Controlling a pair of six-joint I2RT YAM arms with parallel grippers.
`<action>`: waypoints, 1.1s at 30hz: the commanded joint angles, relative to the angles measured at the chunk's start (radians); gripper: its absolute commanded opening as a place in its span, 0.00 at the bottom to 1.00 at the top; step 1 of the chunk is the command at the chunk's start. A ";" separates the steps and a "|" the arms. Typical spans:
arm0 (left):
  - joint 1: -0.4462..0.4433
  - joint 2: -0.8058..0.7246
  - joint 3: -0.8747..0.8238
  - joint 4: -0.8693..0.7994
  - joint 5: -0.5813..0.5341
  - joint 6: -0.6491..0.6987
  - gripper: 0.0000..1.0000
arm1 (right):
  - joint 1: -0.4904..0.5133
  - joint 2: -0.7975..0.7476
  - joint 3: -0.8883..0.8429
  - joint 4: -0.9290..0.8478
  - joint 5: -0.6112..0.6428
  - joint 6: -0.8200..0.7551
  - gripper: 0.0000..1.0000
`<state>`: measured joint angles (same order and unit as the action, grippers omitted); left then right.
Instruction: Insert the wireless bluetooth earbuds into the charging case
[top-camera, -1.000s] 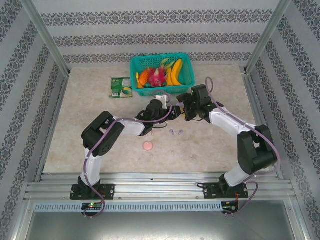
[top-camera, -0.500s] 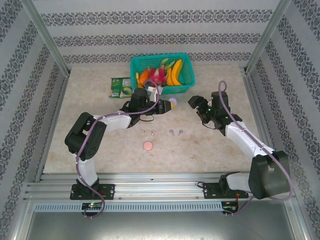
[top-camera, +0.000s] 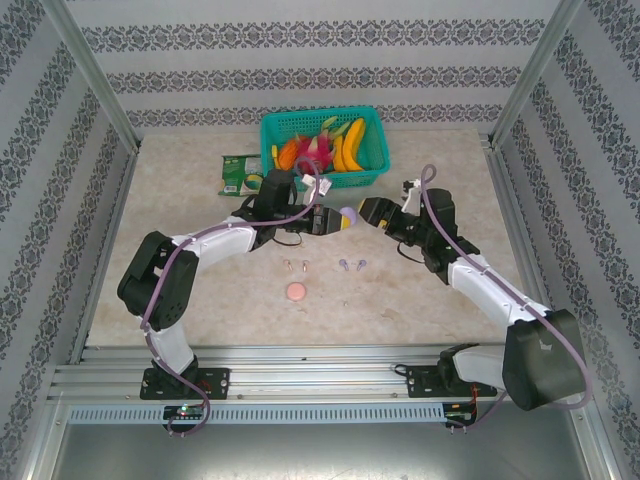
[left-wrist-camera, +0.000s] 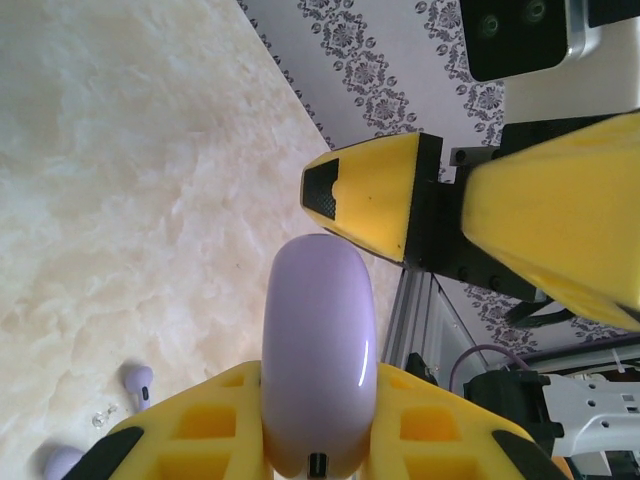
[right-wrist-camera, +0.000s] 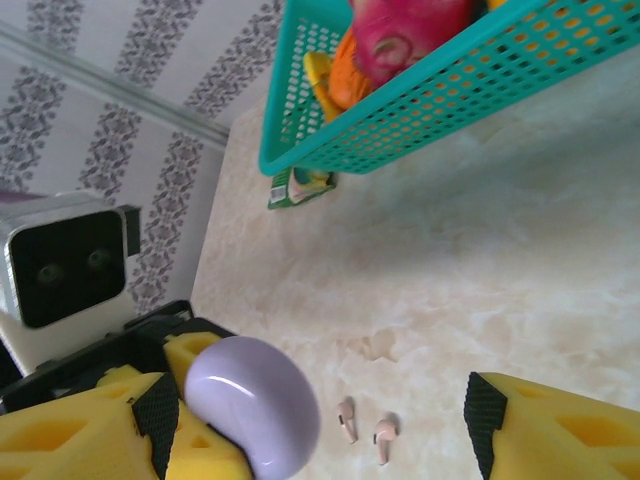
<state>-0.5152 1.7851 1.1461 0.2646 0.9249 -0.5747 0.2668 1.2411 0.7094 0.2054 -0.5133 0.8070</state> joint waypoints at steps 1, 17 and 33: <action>0.007 -0.029 0.043 -0.031 0.029 0.041 0.00 | 0.019 0.015 -0.011 0.056 -0.035 -0.035 0.77; 0.013 -0.029 0.058 -0.021 0.036 0.039 0.00 | 0.032 0.030 -0.097 0.077 -0.001 -0.036 0.71; 0.014 -0.053 0.041 -0.004 0.050 0.033 0.00 | 0.000 0.094 -0.089 0.084 0.016 -0.002 0.66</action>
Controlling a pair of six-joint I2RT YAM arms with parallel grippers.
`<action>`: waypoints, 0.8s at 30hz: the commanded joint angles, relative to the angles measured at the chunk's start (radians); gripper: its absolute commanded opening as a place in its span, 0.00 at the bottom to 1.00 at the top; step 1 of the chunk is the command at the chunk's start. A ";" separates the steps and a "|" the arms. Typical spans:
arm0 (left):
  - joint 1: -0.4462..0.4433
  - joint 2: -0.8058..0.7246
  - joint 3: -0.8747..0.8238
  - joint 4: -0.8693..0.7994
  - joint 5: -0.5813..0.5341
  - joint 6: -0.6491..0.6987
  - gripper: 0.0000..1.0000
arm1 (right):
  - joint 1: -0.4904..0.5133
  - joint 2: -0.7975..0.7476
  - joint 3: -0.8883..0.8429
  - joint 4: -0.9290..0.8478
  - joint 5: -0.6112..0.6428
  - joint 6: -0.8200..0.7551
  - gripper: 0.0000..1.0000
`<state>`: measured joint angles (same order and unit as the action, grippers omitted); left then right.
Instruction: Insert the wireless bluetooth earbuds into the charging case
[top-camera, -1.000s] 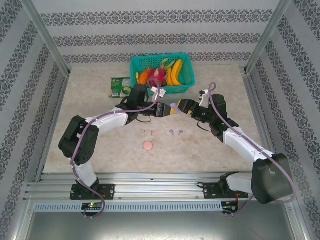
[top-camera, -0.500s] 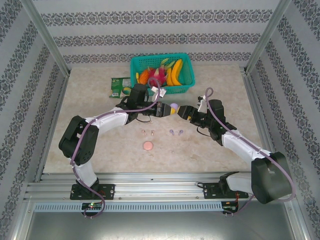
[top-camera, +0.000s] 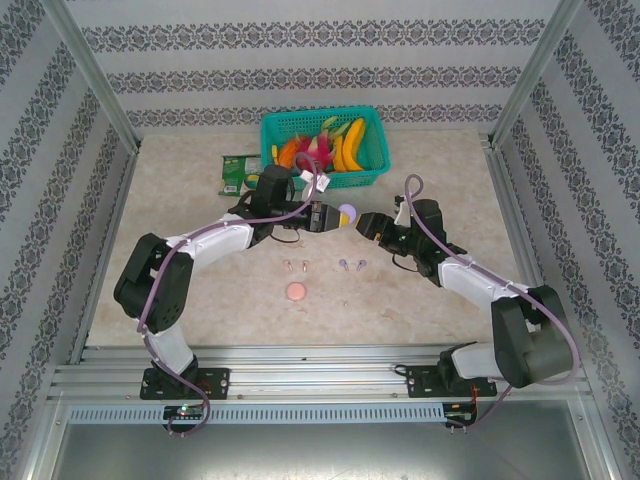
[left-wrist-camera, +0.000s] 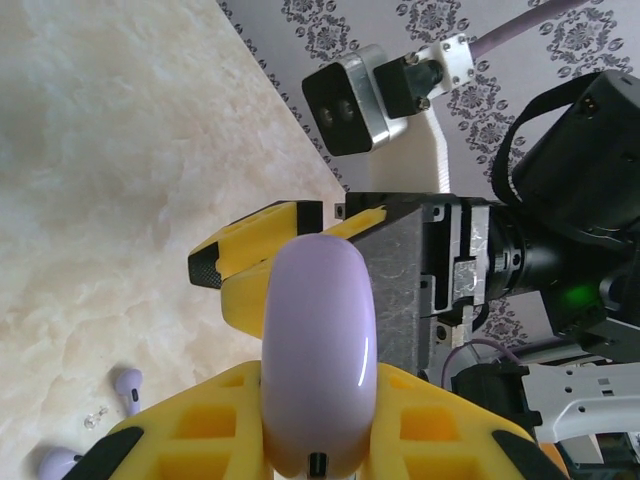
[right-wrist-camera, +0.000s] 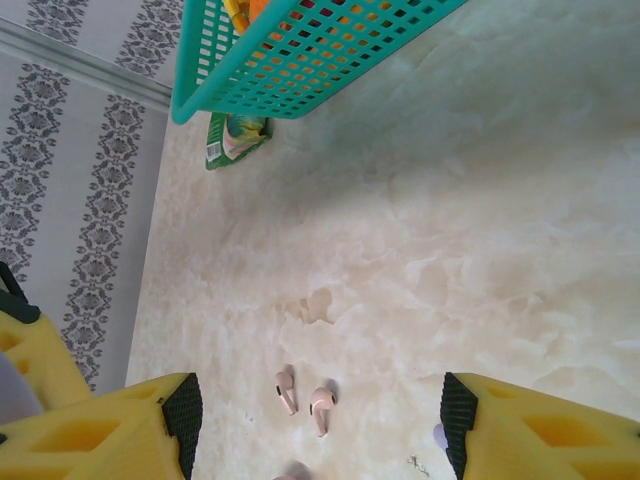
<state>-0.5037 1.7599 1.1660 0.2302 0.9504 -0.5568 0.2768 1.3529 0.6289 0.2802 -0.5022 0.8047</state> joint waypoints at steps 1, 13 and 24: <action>0.002 -0.027 0.020 0.031 0.021 0.017 0.00 | -0.012 -0.035 -0.015 0.003 0.005 0.001 0.66; 0.004 -0.005 0.015 0.041 -0.005 0.015 0.00 | -0.010 -0.176 0.004 -0.078 0.116 0.275 0.76; 0.001 -0.005 0.008 -0.024 -0.114 0.092 0.00 | 0.141 -0.073 0.112 -0.103 0.362 0.682 0.80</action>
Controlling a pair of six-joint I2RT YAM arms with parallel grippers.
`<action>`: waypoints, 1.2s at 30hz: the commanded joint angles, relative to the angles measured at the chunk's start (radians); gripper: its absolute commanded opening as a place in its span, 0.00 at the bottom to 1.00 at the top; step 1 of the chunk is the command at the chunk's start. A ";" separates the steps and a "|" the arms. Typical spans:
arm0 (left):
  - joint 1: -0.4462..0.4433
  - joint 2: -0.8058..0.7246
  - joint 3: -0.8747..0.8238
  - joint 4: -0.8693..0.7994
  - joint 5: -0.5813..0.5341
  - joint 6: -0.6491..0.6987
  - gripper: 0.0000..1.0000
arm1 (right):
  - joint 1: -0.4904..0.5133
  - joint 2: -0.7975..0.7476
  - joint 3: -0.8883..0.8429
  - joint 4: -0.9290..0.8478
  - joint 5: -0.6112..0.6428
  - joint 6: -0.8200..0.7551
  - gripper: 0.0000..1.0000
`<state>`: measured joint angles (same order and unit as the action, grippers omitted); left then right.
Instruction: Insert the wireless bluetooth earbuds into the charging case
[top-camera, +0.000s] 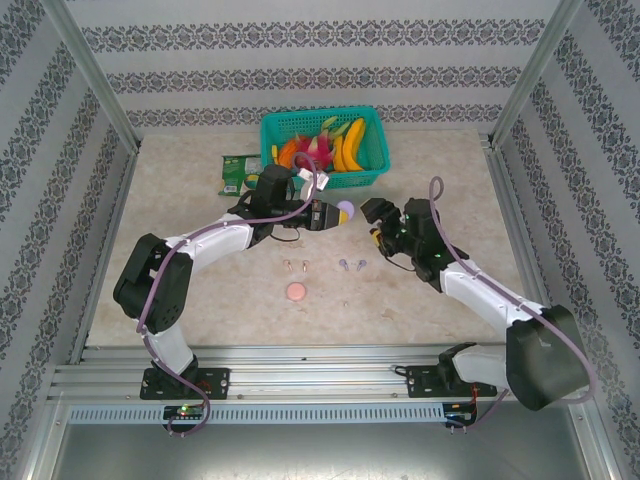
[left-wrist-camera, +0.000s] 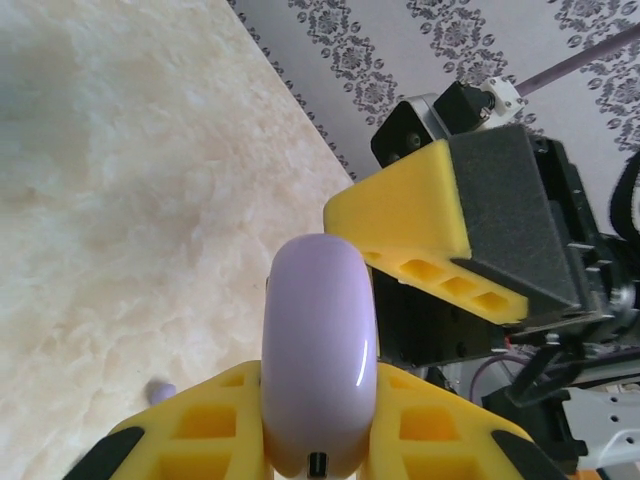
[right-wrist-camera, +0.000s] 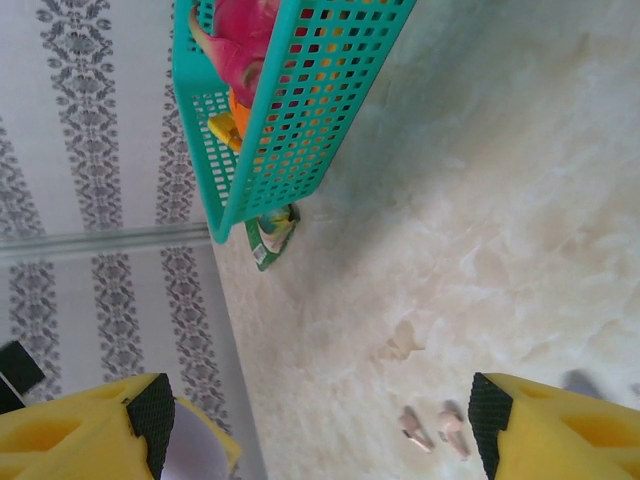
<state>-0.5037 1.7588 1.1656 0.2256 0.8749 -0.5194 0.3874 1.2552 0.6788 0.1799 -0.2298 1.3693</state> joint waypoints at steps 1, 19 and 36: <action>0.001 -0.004 0.005 -0.022 -0.045 0.059 0.00 | 0.044 0.041 0.082 -0.005 0.095 0.123 0.80; 0.001 0.000 -0.014 0.001 -0.072 0.067 0.00 | 0.140 0.209 0.205 0.049 0.124 0.197 0.65; 0.001 -0.009 -0.020 -0.006 -0.092 0.075 0.00 | 0.146 0.228 0.202 0.079 0.124 0.212 0.40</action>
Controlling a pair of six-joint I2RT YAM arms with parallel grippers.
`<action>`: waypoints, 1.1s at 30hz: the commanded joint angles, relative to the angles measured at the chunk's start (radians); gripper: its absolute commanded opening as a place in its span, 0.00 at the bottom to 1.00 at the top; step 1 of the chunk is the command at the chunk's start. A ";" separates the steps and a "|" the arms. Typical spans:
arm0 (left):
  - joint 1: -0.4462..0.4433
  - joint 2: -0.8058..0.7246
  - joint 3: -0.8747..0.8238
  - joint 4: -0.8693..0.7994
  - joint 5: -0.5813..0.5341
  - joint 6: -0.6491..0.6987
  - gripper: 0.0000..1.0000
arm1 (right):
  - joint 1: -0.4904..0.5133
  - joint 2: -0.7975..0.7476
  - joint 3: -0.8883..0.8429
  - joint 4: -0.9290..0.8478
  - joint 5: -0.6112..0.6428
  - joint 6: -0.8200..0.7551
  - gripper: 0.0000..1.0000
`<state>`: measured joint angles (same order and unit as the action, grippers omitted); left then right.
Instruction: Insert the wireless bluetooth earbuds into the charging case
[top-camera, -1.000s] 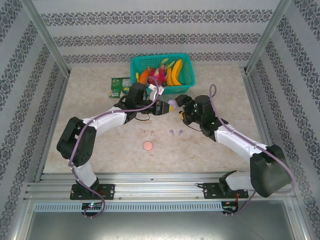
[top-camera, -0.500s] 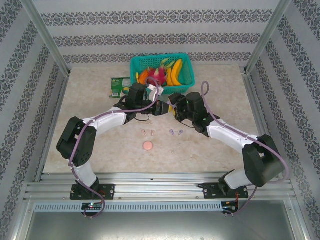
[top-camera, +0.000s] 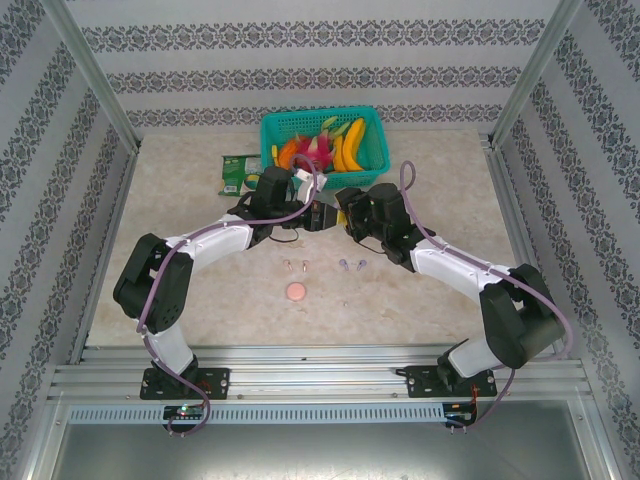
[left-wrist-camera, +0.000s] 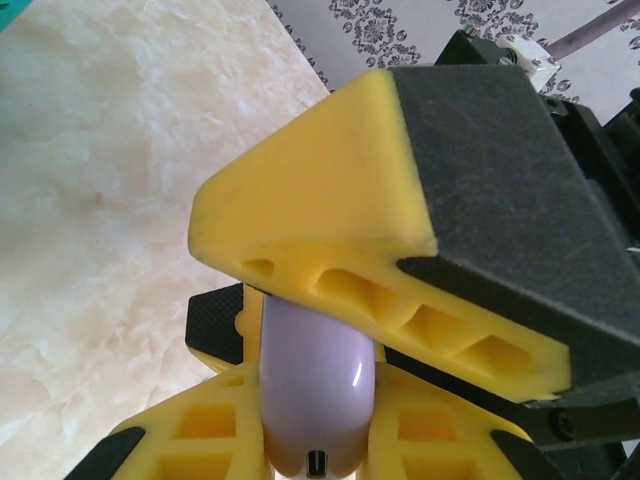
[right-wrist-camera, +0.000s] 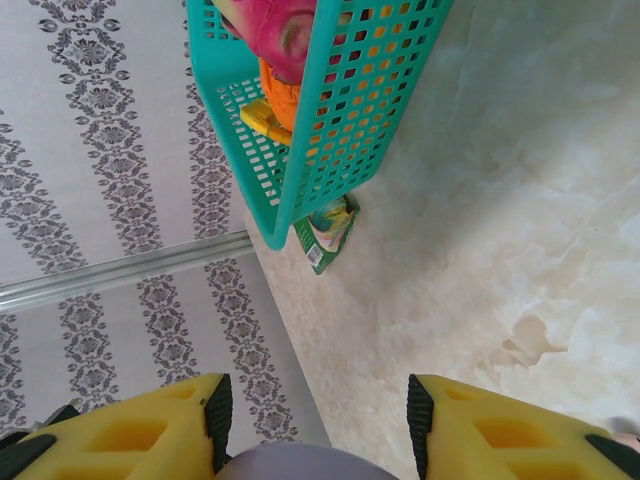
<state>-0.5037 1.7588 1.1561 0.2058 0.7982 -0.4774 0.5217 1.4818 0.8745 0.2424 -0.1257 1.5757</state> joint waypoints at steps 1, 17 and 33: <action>-0.001 -0.011 -0.013 0.015 -0.019 0.031 0.01 | 0.011 0.000 0.005 0.017 0.020 0.006 0.40; 0.017 -0.051 -0.044 0.057 -0.065 0.007 0.34 | 0.006 -0.013 -0.025 0.017 0.027 0.009 0.38; 0.020 -0.037 -0.046 0.103 -0.053 -0.022 0.32 | 0.001 -0.003 -0.029 0.026 0.005 0.012 0.37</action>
<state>-0.5018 1.7393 1.1156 0.2485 0.7536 -0.4854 0.5259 1.4818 0.8570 0.2447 -0.1196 1.5764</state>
